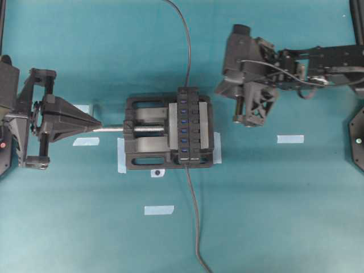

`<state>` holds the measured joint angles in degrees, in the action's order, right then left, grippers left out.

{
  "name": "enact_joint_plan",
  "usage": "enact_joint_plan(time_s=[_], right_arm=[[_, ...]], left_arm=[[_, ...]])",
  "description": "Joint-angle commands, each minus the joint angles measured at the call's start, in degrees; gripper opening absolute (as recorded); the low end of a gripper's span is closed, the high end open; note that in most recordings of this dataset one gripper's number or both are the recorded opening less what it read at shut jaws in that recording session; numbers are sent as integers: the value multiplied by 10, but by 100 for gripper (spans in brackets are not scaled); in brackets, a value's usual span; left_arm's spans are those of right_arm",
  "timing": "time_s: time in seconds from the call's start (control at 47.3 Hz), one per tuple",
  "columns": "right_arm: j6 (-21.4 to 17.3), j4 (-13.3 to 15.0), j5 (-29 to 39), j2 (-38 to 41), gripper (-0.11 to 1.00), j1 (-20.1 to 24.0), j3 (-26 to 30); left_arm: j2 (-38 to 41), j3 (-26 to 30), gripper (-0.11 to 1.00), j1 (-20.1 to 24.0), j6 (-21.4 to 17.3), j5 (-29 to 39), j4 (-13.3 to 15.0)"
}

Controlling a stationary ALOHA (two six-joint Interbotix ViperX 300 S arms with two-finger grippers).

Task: Insert the USB into the center port of the fixed hub
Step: 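Move the right gripper over the hub toward the plugged USB cable end, then lower the right gripper onto the USB plug at the hub's end port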

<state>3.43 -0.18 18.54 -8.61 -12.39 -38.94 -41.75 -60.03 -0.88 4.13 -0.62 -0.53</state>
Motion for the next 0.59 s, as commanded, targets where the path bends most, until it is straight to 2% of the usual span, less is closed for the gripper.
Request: enact_joint_plan(time_s=[0.0,0.571], right_arm=[[15,1,-2,4,-1,-4,20],[56,1,-6,66,-1,-17,61]], left_arm=[[0,17,0,-1,1,-3,-1],[0,15,0,0,1,-2,0]])
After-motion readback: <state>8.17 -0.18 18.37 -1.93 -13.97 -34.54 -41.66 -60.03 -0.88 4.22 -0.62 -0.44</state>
